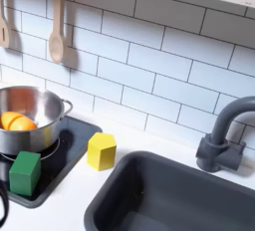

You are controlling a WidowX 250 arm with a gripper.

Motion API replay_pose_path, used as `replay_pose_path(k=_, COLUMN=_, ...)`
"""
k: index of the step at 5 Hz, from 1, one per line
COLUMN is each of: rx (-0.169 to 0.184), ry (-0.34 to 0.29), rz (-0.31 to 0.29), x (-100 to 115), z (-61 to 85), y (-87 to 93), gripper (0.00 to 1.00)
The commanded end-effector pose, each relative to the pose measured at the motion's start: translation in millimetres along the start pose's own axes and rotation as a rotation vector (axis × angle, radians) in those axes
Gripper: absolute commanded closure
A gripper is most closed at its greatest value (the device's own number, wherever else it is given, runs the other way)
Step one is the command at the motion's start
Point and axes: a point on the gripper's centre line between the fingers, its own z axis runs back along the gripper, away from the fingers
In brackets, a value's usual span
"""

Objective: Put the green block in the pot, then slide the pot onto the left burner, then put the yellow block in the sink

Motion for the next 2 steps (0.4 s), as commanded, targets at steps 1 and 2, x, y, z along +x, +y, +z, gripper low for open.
replay_pose_path(k=1, rx=0.000, ry=0.000, rz=-0.002, x=0.0, z=0.0, y=0.0, gripper=0.00)
replay_pose_path(k=2, rx=-0.013, ry=-0.003, rz=0.009, x=21.4, z=-6.8, y=2.9, gripper=0.00)
